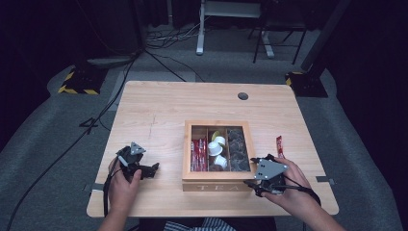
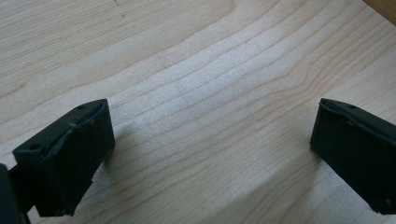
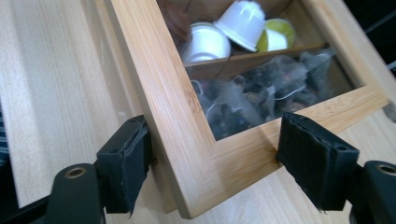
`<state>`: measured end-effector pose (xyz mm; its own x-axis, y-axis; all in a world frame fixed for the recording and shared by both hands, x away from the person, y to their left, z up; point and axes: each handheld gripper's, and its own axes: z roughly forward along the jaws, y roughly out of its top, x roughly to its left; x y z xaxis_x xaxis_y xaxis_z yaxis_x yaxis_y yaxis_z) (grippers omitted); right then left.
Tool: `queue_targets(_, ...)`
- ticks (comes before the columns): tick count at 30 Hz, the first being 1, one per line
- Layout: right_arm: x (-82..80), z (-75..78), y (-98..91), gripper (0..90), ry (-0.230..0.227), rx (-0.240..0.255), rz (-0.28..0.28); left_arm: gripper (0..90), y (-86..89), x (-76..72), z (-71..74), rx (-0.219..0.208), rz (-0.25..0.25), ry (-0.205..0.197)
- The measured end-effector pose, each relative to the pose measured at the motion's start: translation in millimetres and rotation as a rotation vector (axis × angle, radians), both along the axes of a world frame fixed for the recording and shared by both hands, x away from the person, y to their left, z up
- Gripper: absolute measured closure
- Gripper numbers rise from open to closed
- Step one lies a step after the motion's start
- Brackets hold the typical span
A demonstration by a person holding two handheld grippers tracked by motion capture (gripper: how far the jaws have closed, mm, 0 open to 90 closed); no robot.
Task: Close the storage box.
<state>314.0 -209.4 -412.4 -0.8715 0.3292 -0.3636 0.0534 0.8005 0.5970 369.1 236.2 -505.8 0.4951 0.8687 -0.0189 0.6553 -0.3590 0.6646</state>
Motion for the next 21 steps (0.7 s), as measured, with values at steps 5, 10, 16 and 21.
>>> queue_targets(5,-1.2,-0.6,-2.9,34.3,0.080,0.055,-0.015,0.0,0.0,0.0,0.0,0.001,0.000,0.000)
queue_targets(10,3.6,4.5,-5.6,34.2,0.096,0.116,-0.004,0.0,0.0,-0.1,-0.1,-0.001,0.001,0.000)
queue_targets(16,12.2,15.1,-9.2,33.6,0.122,0.231,-0.001,0.0,-0.3,-0.7,-0.1,-0.003,0.008,0.002)
queue_targets(21,24.6,28.5,-20.9,31.9,0.123,0.319,-0.034,0.0,0.8,-2.2,0.1,0.000,0.008,0.003)
